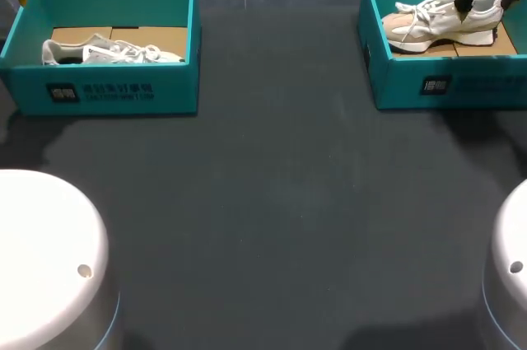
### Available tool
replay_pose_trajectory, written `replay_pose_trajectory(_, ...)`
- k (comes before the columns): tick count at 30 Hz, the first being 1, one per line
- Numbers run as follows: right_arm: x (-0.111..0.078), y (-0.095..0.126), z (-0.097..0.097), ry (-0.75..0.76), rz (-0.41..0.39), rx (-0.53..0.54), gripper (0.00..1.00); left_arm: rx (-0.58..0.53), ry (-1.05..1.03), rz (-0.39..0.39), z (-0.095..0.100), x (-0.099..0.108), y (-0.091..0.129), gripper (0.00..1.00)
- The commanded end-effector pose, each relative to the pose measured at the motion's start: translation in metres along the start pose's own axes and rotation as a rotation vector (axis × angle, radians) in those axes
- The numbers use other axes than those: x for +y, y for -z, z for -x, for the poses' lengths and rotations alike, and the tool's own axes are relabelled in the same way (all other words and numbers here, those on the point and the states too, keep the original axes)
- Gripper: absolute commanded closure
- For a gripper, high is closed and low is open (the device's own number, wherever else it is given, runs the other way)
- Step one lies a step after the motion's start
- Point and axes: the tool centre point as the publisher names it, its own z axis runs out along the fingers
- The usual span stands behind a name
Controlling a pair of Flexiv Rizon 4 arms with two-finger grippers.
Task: Take the shoe out of the shoebox, open the shoe tongue, remove and reinsert the insole, then place the shoe into the shoebox
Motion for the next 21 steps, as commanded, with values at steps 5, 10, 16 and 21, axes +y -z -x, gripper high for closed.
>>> replay_pose_trajectory(5, 0.031, -0.008, 0.007, -0.047, -0.112, 0.020, 0.00, 0.002, -0.001, 0.001, 0.000, -0.001, 0.000, 0.00)
replay_pose_trajectory(10, 0.031, -0.008, 0.007, -0.047, -0.112, 0.020, 0.00, 0.002, -0.001, 0.001, 0.000, -0.001, 0.000, 0.00)
replay_pose_trajectory(16, 0.051, -0.026, 0.035, -0.228, -0.010, 0.024, 0.00, 0.002, -0.001, 0.001, 0.000, -0.001, 0.000, 0.00)
replay_pose_trajectory(21, 0.091, -0.051, 0.066, -0.224, 0.020, -0.024, 0.00, 0.002, -0.001, 0.001, 0.000, -0.001, 0.000, 0.00)
